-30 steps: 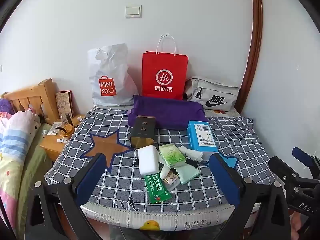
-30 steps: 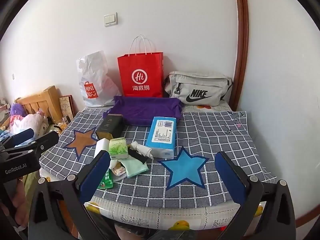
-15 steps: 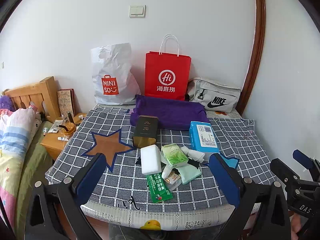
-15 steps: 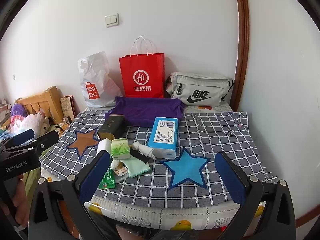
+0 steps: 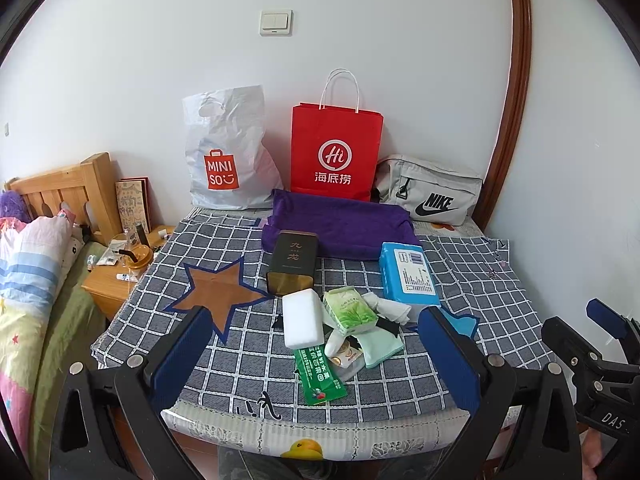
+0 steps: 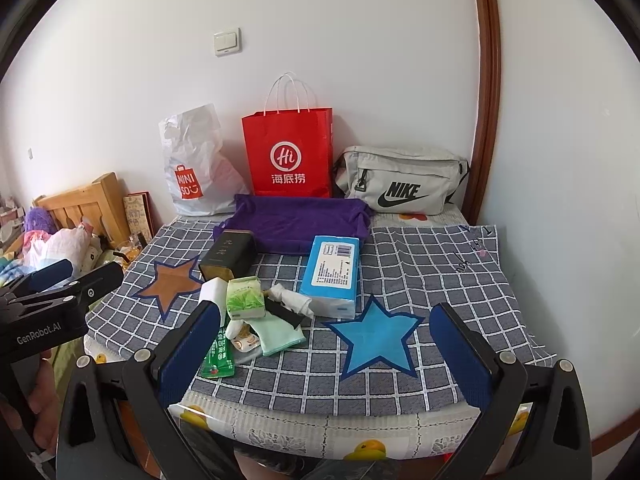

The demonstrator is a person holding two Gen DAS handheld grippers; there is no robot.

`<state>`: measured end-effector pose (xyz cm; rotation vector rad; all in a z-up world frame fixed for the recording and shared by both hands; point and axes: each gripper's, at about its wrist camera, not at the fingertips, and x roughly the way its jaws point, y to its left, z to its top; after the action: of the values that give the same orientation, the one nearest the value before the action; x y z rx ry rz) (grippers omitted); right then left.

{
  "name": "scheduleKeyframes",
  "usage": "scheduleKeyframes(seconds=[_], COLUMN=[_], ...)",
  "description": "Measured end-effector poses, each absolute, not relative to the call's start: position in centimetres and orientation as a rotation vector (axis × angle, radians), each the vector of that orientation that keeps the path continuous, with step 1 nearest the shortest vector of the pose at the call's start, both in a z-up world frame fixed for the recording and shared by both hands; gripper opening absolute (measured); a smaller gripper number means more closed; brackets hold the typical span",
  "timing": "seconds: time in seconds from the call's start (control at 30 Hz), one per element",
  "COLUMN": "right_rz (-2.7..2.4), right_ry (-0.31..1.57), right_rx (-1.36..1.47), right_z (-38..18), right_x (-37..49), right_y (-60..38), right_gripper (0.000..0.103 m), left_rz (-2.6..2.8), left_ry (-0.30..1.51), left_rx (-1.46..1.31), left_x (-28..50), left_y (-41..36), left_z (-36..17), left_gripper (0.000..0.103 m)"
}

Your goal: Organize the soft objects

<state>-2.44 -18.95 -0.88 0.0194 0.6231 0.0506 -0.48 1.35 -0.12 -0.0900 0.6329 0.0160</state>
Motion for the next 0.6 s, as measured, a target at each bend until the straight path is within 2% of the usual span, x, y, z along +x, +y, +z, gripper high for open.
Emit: scheduleKeyframes(seconds=[0.6], right_rz=[0.053], right_ry=[0.621], right_rx=[0.026], right_z=[-0.85], right_x=[-2.67], right_y=[-18.96], right_gripper=[0.103], left_rz=[0.016], left_ry=[0.635], left_rx=[-0.09], left_x=[-0.66], left_y=[1.61], left_z=[-0.34], left_gripper=[0.103])
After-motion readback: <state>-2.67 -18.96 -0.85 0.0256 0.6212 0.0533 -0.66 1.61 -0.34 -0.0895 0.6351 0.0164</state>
